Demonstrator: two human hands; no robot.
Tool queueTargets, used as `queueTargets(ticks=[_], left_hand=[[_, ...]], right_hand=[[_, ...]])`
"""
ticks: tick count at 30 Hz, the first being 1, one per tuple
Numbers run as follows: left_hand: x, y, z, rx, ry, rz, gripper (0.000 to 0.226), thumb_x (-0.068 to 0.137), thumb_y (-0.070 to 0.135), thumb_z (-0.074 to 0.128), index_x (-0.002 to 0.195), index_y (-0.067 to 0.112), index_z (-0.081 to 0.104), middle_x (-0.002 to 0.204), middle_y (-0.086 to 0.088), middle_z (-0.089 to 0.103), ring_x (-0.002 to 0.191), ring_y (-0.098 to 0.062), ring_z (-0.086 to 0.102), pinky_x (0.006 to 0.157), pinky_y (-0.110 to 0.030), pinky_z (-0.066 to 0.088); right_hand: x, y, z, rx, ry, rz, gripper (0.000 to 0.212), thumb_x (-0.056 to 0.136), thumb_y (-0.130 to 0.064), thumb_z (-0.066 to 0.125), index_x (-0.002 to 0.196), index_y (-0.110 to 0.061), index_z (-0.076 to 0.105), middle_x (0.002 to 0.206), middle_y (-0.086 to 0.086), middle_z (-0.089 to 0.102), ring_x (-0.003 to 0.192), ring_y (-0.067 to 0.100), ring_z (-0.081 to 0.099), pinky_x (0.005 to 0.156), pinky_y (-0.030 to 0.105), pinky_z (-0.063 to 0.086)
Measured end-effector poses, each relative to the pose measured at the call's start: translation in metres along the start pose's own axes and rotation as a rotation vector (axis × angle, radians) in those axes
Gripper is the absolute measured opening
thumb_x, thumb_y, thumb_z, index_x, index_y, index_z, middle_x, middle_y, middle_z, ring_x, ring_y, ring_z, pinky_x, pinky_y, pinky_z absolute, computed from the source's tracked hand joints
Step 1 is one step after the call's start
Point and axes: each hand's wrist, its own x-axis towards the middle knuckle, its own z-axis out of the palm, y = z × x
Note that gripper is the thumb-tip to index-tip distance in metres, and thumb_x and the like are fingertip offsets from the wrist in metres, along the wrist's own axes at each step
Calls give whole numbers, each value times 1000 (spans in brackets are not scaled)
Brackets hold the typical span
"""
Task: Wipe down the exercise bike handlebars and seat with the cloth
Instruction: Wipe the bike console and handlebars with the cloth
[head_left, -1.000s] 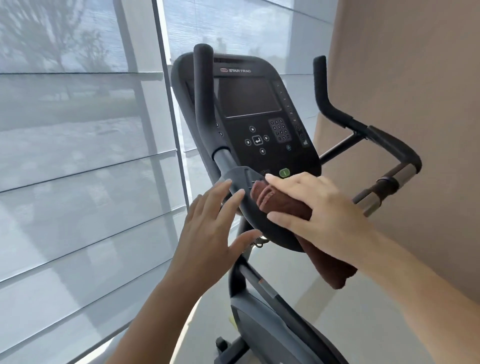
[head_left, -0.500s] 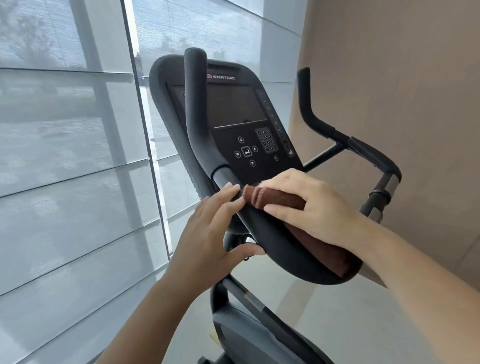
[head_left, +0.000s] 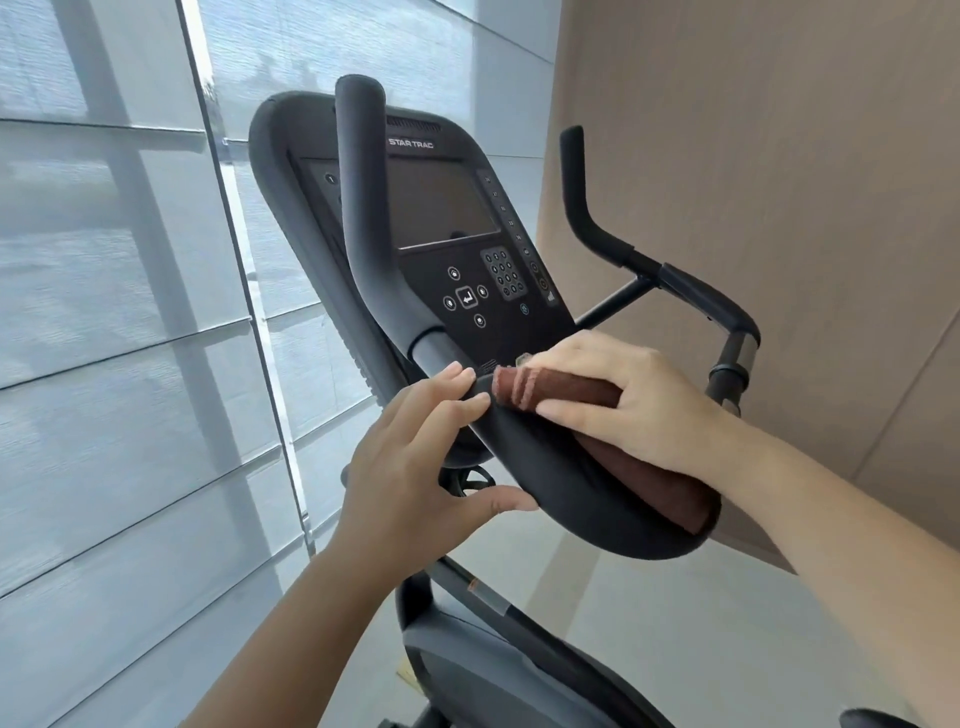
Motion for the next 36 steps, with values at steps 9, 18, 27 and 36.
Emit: queueTargets(ticks=[9,18,27,36], left_hand=[[4,-1,8,-210,87,-133,68,49,61,74,97,16,55,106,3,59,113,-16,55,96,-22,41],[1,3,5,-213,48,-170,65,54,62,71,98,16,57,109,-1,59,114,-15,55,97,-20,40],[-2,6,6,-245,53,-227,64,56,61,71,98,16,57,108,-5,60,116,-12,53,97,-13,36],[-4,11,-1,-186,4,-239,66,58,65,70,105,20,56,116,3,58,120,-8,50,98,-17,37]], right_hand=[[-26,2,-9,-41,48,-3,34,77,-40,64,108,-26,66,105,-7,61,104,6,57,93,19,40],[-26,6,-13,-11,-53,0,33,79,-30,67,111,-32,62,108,-9,59,106,5,55,93,13,38],[12,8,-12,200,-120,76,29,81,-18,69,110,-23,66,106,-11,66,102,-1,59,91,11,39],[2,29,-31,283,-356,36,33,80,-21,68,106,-40,63,103,-6,67,99,4,61,89,12,42]])
